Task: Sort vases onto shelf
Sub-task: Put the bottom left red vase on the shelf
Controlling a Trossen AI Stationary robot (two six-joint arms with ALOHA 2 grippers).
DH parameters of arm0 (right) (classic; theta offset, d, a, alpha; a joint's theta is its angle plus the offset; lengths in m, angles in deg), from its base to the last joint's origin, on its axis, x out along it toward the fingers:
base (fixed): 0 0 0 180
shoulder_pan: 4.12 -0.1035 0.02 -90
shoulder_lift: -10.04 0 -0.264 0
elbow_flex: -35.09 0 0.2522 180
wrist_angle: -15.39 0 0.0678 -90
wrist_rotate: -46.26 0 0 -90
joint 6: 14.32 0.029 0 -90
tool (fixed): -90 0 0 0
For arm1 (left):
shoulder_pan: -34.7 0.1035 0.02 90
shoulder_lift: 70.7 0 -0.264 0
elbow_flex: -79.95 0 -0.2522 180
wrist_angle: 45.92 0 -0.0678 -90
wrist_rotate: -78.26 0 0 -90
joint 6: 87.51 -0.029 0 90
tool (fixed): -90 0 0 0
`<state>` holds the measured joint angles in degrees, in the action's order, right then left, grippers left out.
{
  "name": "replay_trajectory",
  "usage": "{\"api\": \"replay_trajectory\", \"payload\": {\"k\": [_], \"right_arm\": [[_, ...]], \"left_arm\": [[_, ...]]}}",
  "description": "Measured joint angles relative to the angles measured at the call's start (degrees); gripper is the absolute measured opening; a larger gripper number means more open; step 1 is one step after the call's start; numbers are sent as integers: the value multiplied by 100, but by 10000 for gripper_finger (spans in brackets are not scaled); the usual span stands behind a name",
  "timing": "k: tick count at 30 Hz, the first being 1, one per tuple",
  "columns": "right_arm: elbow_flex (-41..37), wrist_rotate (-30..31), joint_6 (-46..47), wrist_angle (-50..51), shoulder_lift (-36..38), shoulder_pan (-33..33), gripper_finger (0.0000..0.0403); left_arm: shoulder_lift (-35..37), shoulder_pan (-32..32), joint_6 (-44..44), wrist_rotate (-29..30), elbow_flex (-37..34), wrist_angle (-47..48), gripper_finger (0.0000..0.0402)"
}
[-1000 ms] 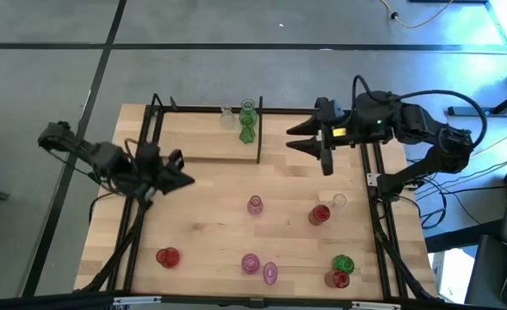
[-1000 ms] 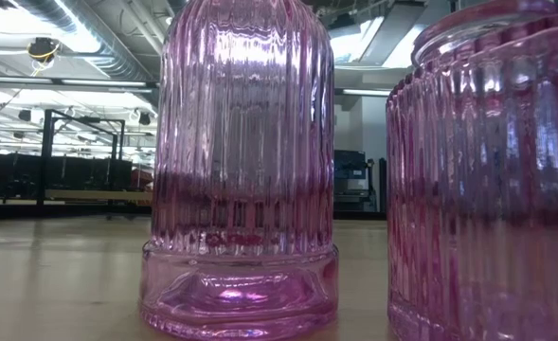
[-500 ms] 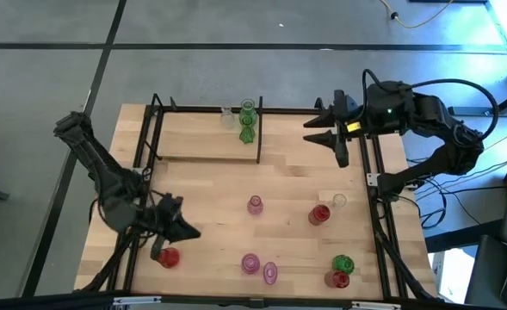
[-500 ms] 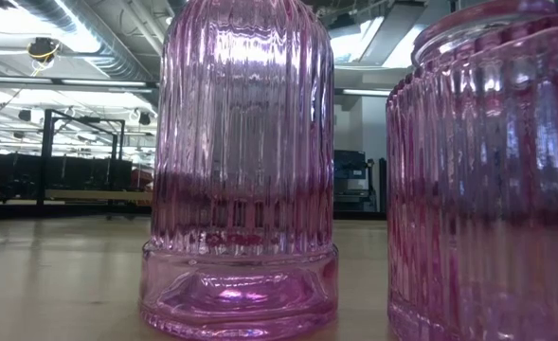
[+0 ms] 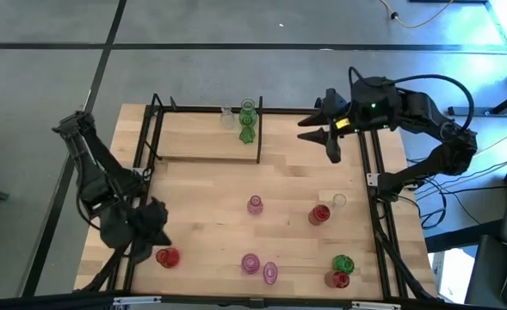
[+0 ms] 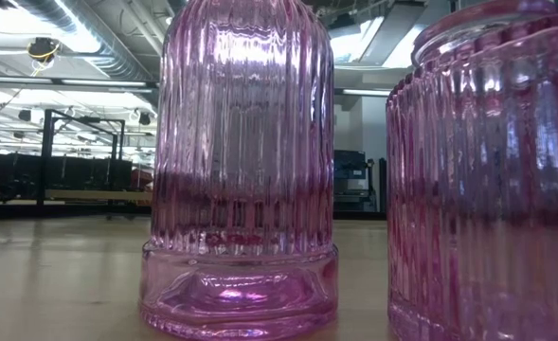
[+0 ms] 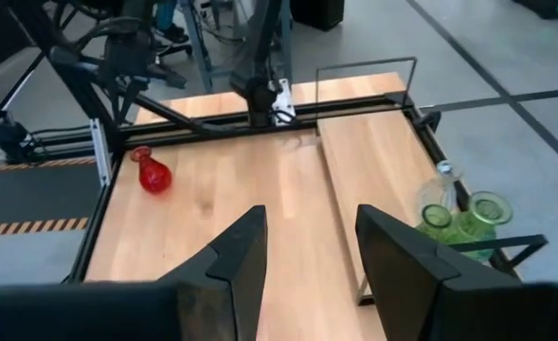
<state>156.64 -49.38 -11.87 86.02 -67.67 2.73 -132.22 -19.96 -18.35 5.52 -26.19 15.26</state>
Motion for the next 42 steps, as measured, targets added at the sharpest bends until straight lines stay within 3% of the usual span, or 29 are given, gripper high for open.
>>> {"api": "replay_trajectory", "payload": {"k": [5,12,21,27,30,37,42], "right_arm": [[0,43,15,-5,-46,0,156],[0,65,56,-83,-206,-6,156],[0,58,167,-229,-367,-6,156],[-2,4,174,-307,-440,-6,156],[-2,4,176,-322,-431,-6,156],[-2,4,177,-315,-433,-6,156],[-2,4,217,-254,-433,-6,156]], "left_arm": [[0,-199,655,-224,0,589,0],[0,-212,1165,-1058,-135,1205,10],[0,-210,1467,-1394,-518,872,120],[-2,-210,2066,-1815,-1072,418,166],[-1,-210,2250,-1991,-1373,108,182],[0,-197,2523,-1596,-1735,-34,192],[0,-113,2542,-1834,-2095,-892,193]]}}
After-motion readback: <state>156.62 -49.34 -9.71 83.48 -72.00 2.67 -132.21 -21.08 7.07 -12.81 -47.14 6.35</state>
